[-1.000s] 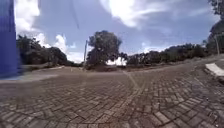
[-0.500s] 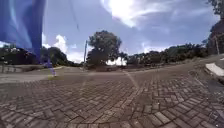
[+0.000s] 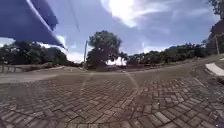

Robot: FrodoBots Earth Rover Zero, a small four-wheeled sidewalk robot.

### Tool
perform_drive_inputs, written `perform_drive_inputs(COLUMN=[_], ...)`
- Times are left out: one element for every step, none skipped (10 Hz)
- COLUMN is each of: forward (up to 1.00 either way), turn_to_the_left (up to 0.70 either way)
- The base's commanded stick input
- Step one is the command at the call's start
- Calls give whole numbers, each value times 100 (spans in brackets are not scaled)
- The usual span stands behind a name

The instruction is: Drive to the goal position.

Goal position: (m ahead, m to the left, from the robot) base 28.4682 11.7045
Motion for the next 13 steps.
perform_drive_inputs(forward=[70, 70, 70, 70, 70, 70, 70, 70, 70, 70, 70, 70, 70], turn_to_the_left=[27, 27, 27, 27, 21, 0, 0, 0, 0, 0, 0, 0, -27])
